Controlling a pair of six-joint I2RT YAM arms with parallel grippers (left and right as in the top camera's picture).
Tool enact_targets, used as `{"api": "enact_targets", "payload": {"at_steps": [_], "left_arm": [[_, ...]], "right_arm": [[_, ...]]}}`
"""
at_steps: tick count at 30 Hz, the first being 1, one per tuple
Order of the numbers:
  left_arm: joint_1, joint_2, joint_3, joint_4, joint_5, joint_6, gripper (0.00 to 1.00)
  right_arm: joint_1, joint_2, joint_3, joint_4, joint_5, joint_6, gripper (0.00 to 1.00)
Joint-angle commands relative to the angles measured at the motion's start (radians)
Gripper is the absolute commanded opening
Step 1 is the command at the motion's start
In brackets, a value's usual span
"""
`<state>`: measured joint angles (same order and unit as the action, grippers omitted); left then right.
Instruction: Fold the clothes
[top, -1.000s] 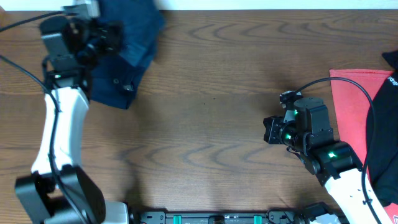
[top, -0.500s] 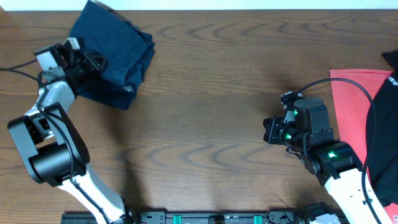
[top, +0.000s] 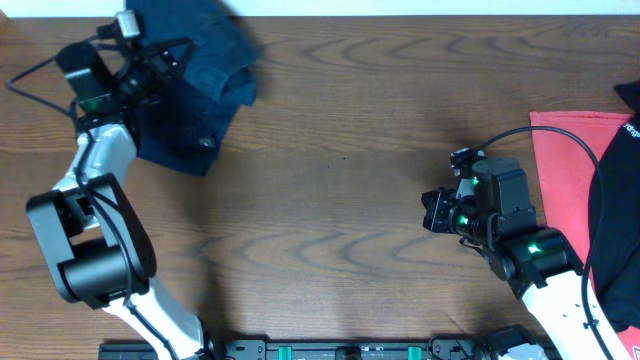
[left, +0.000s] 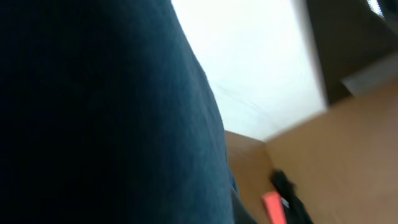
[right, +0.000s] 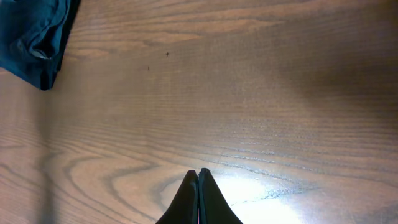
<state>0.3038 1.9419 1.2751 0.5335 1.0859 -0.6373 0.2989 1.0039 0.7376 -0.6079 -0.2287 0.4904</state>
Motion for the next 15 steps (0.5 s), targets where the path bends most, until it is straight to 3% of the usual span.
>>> {"api": "enact_targets", "payload": {"at_steps": [1,4,8,14,15], "left_arm": [[-0.011,-0.042,0.023,0.014,0.082,-0.049,0.06],[0.011,-0.041,0.023,-0.037,0.069,-0.012,0.06],[0.072,-0.041,0.023,-0.22,-0.024,0.12,0.06],[0.13,-0.026,0.023,-0.593,-0.309,0.398,0.07],[0.13,-0.019,0.023,-0.635,-0.356,0.434,0.11]], "right_arm": [[0.002,-0.003,0.002,-0.011,-0.011,0.01,0.01],[0.002,-0.003,0.002,-0.021,-0.011,0.01,0.01],[0.002,-0.003,0.002,-0.024,-0.011,0.01,0.01],[0.002,-0.003,0.002,-0.021,-0.011,0.01,0.01],[0.002,-0.003,0.002,-0.018,-0.011,0.01,0.01]]}}
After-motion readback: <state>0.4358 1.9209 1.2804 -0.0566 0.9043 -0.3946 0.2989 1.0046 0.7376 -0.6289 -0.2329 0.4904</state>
